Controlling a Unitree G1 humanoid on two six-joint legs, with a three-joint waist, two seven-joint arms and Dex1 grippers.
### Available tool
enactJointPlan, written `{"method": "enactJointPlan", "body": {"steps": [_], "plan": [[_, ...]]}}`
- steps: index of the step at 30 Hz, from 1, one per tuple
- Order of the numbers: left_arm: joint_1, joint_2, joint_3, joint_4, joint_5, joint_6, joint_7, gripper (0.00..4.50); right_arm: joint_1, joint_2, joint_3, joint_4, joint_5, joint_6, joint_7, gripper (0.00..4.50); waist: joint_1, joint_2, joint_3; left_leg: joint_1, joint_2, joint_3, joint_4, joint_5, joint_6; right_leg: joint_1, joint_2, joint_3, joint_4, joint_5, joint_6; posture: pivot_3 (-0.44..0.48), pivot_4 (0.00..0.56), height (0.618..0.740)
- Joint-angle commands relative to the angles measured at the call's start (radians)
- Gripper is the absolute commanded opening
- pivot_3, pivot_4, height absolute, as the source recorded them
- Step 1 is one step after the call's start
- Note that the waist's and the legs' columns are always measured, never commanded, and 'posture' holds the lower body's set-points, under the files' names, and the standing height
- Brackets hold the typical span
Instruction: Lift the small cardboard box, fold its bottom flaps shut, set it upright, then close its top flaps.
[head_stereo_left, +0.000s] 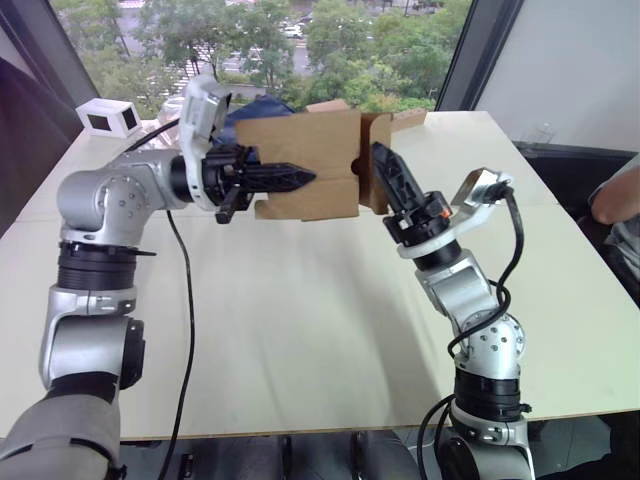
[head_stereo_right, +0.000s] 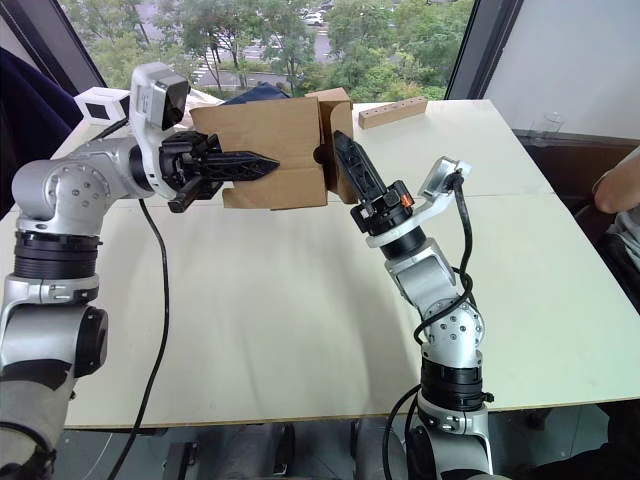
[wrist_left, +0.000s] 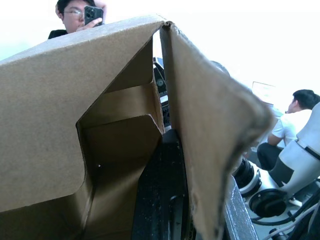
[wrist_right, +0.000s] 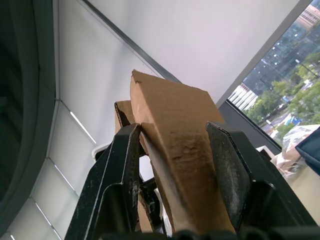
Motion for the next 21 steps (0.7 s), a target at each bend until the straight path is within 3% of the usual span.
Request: {"method": "enactJointPlan", "body": {"steps": [1,13,21], "plan": [[-0.014,0.001,0.034,-0.010,-0.015,-0.008,0.003,0.00,-0.007,0.008,0.010,-0.048,0.009,-0.005,0.003,2.14,0.000,0.000,0.000,0.000,0.000,0.000,0.000,0.000,0.000,0.000,0.000,0.000,0.000,0.000,0.000,0.000,0.150,0.740],[-0.014,-0.030,0.039,0.004,-0.011,-0.025,0.026,0.00,-0.036,0.071,0.045,-0.055,-0.025,-0.035,-0.032,2.14,-0.001,0.000,0.000,-0.002,0.000,0.000,0.000,0.001,-0.001,-0.003,0.000,0.000,0.002,0.000,0.000,0.000,0.150,0.740],[-0.017,-0.032,0.040,0.019,0.001,-0.034,0.023,0.00,0.044,0.047,0.104,-0.101,-0.001,0.037,-0.011,2.14,0.000,0.000,0.000,-0.005,0.000,0.000,0.000,0.002,-0.004,-0.007,0.000,0.000,0.003,0.000,0.000,0.000,0.150,0.740]]}}
